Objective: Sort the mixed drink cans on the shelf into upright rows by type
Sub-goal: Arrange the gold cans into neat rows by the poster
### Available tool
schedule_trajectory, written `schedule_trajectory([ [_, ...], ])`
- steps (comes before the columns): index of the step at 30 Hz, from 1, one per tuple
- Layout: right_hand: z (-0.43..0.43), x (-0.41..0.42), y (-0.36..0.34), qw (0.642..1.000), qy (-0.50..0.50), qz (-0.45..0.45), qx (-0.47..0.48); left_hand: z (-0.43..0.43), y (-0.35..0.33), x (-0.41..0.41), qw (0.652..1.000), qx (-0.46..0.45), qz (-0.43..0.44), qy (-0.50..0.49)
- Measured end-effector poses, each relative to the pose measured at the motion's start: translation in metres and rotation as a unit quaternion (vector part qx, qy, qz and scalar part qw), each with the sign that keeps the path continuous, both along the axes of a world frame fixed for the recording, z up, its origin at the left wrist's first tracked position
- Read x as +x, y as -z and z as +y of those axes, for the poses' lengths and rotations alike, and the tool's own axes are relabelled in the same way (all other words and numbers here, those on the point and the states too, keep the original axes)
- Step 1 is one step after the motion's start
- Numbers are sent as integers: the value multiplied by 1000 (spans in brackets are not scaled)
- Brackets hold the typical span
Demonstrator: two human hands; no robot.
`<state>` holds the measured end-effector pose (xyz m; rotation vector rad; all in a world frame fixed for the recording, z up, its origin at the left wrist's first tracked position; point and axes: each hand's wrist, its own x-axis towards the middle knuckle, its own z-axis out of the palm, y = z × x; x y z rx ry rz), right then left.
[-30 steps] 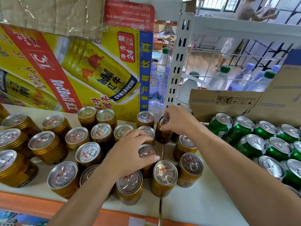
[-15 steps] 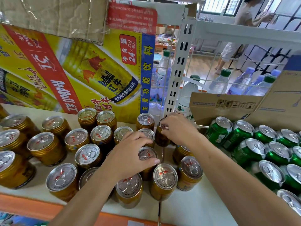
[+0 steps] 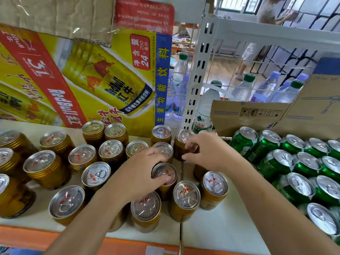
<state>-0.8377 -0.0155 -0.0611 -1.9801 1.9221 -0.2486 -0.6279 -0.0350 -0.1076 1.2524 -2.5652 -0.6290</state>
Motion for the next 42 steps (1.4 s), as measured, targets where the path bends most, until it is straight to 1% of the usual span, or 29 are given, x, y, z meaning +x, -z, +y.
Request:
schedule_trajectory([
  [2, 14, 10, -11, 995, -50, 20, 85, 1, -3, 3, 1000, -12, -17, 20],
  [4, 25, 22, -16, 982, -82, 69, 155, 3, -5, 4, 998, -16, -39, 45],
  [6, 34, 32, -13, 972, -97, 111, 184, 3, -7, 5, 996, 2, -57, 61],
  [8, 40, 38, -8, 971, -103, 128, 173, 0, -10, 3, 995, 25, -77, 63],
  [10, 43, 41, -5, 975, -103, 124, 153, -3, -12, -2, 992, 37, -99, 63],
  [13, 45, 37, -4, 983, -88, 92, 129, -3, -14, -8, 991, 10, -123, 50],
  [17, 46, 29, -7, 995, -35, 29, 85, -1, -19, -4, 997, -11, -72, 23],
  [20, 42, 30, -8, 997, -22, 9, 72, -2, -24, 4, 997, -5, -79, 1],
  [27, 26, 36, -2, 999, 26, 16, 43, -2, -31, 12, 993, -17, -120, -13],
  [32, 16, 38, 6, 997, 52, 49, 6, 1, -28, 10, 990, -16, -141, -3],
  [36, 16, 33, 11, 998, 43, 49, -2, 0, -25, 12, 991, -2, -131, -10],
  [39, 15, 31, 13, 997, 71, 23, -20, -1, -25, 11, 991, 0, -129, -15],
  [42, 12, 31, 14, 995, 84, 24, -38, -1, -24, 10, 993, -5, -121, -16],
])
